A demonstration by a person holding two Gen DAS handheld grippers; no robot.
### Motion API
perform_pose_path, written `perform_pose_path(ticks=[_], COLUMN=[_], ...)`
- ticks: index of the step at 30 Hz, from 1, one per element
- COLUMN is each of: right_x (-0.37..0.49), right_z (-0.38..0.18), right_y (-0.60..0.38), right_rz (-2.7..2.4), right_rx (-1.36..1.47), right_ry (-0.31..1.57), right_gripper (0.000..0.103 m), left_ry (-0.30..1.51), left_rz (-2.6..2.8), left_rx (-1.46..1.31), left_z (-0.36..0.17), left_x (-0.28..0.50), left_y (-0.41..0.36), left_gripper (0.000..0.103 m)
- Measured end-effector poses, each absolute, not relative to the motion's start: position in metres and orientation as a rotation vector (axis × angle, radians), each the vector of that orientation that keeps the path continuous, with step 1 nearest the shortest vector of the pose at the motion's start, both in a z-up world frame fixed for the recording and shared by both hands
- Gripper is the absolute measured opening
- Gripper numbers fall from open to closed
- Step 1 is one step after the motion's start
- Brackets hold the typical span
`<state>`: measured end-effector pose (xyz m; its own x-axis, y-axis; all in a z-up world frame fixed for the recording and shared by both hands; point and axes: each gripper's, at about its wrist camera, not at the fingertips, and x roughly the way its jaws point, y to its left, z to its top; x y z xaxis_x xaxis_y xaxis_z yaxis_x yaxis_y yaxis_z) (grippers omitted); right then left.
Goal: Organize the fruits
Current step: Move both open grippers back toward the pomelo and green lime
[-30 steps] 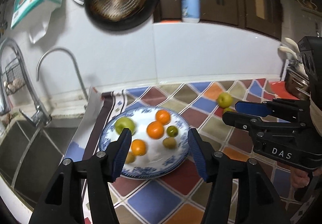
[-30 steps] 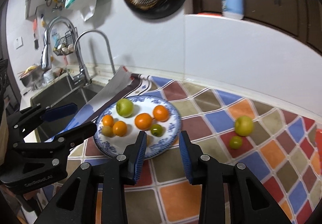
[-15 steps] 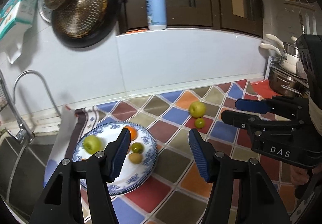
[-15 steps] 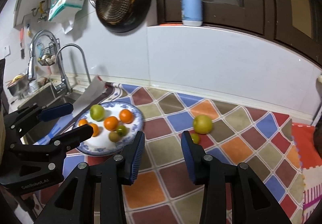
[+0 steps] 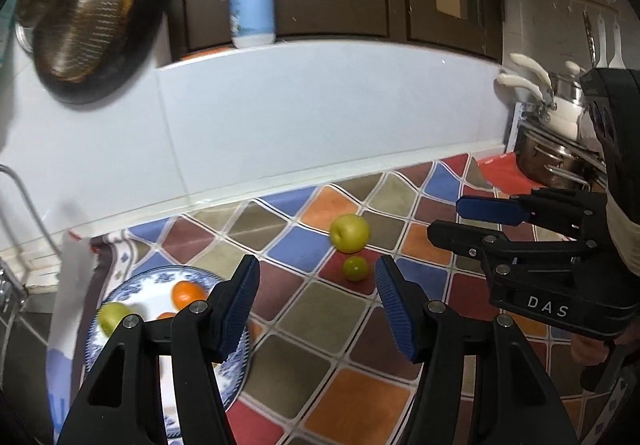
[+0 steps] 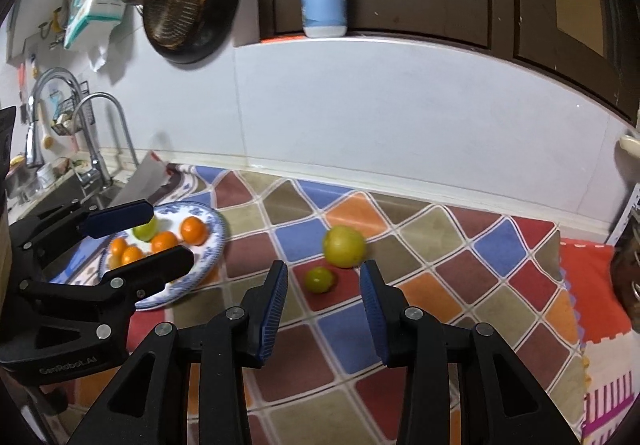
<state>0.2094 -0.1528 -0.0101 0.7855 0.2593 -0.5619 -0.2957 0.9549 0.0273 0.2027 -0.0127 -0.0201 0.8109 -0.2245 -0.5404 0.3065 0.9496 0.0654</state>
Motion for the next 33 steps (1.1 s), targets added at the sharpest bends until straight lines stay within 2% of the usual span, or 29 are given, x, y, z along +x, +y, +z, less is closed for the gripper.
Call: perform_pose_path(ticks=[12, 15, 25, 33], right_x=[0.25, 0.259, 0.282, 0.29], right_z=[-0.04, -0.05, -0.074, -0.084], right_y=[-0.175, -0.18, -0.189, -0.192], right_rz=[0.258, 0.25, 0.233, 0.225], right_rx=[-0.048, -0.039, -0.028, -0.025], right_ry=[0.658, 0.678, 0.731, 0.752], right_gripper=[0.038, 0.038, 0.039, 0.039], left_ry=[0.676, 0.705, 0.799, 0.841], left_rz=[-0.36, -0.375, -0.409, -0.416], left_rx=[0.148, 0.153, 0.141, 0.142], left_z=[-0.059, -0.069, -0.098, -0.112], left_x=[0.26, 0.273, 0.306, 0.317], left_y=[-0.038, -0.045, -0.059, -0.065], left_gripper=[0.058, 0.053, 0.049, 0.038])
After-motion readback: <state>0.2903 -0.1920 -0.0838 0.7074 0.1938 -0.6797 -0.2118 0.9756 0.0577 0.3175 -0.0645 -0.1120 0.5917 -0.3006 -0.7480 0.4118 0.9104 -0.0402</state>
